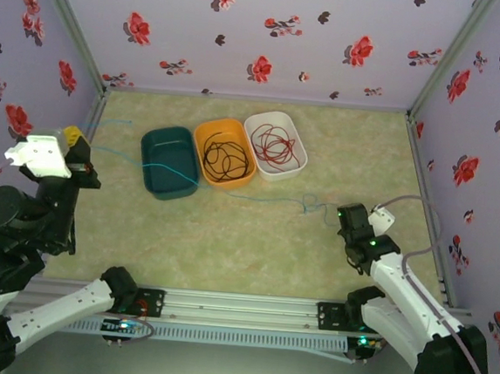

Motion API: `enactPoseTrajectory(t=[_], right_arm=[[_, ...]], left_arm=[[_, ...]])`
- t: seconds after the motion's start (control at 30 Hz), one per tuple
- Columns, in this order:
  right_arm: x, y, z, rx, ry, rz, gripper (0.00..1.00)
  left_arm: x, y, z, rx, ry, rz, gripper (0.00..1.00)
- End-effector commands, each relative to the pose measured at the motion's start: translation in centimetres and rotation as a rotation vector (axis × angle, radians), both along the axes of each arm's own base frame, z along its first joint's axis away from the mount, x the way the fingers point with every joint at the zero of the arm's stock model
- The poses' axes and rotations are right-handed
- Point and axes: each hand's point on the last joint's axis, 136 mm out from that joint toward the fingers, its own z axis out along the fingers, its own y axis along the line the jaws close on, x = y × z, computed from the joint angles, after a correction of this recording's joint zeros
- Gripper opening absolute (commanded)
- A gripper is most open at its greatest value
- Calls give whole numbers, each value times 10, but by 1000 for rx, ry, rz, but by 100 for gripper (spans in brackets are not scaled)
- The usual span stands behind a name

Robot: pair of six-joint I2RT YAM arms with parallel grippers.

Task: Untangle the cables

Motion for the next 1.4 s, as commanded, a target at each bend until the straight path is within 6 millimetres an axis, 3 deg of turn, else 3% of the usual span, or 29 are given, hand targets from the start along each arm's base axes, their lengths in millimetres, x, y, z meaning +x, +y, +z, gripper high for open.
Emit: enactPoseTrajectory(t=[0.0, 0.17, 0.33, 0.57, 0.93, 1.37], right_arm=[[-11, -11, -5, -2, 21, -48, 0], [-10, -15, -7, 31, 11, -75, 0], [-6, -12, -3, 47, 1, -61, 0], [-9, -30, 1, 1, 12, -113, 0], [-1, -58, -2, 79, -3, -213, 0], [5, -70, -13, 129, 14, -255, 0]], left_arm=[[-13, 27, 27, -32, -85, 95, 0], [-25, 42, 42, -72, -151, 116, 0], [-24, 41, 49, -59, -157, 122, 0], [-38, 59, 69, -65, -211, 168, 0], [-41, 64, 77, -49, -216, 184, 0], [-42, 62, 90, -45, -232, 165, 0]])
